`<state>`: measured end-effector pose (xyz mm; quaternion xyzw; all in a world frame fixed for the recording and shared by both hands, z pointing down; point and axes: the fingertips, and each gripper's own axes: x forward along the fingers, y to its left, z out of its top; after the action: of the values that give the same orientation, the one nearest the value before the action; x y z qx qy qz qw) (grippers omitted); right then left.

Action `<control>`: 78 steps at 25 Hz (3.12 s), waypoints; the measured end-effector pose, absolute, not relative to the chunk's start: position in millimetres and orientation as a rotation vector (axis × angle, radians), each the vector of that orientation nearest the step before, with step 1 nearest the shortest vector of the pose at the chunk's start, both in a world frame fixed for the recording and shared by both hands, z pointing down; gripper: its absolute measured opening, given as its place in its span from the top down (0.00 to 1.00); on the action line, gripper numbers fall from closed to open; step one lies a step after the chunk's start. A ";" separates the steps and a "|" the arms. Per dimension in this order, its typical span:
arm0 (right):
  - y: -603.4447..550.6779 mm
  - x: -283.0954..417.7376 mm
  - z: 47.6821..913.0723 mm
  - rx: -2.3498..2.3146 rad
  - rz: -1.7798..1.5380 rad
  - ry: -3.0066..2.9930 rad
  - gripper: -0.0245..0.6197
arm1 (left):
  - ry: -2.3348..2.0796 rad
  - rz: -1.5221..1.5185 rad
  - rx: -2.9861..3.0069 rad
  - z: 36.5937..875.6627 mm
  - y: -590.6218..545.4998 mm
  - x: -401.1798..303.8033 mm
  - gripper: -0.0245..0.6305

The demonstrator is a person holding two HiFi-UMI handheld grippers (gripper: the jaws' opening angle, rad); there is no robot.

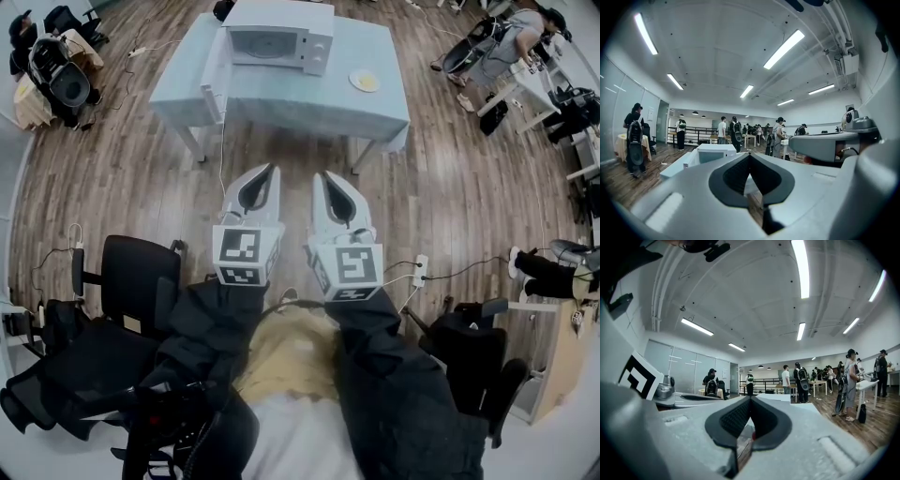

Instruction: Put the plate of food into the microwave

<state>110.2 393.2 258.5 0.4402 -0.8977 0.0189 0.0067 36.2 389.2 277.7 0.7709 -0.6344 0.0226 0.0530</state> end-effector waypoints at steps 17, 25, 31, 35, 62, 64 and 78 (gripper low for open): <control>332.1 74.5 282.5 1.387 0.058 -2.772 0.97 | -1.899 0.065 2.309 301.8 327.7 -2.1 0.96; 244.6 39.0 272.8 1.439 0.051 -2.750 0.97 | -1.876 0.020 2.342 285.3 236.9 -43.4 0.96; 192.8 22.7 274.5 1.494 0.066 -2.719 0.97 | -1.822 0.023 2.381 289.3 183.6 -61.0 0.96; 165.9 13.9 279.4 1.530 0.081 -2.698 0.96 | -1.790 0.030 2.387 293.9 157.7 -70.3 0.96; -59.7 39.7 304.8 1.419 0.128 -2.749 0.96 | -1.867 0.105 2.300 324.7 -65.3 -41.4 0.96; -76.8 44.7 306.0 1.409 0.137 -2.758 0.96 | -1.870 0.120 2.291 329.3 -81.4 -35.9 0.96; -129.9 47.7 347.9 1.365 0.246 -2.692 0.96 | -1.839 0.207 2.234 368.5 -132.3 -30.6 0.96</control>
<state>47.7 -129.9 347.9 0.4500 -0.8876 0.0811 0.0564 -30.6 -132.3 368.5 0.7644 -0.6294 0.0708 0.1200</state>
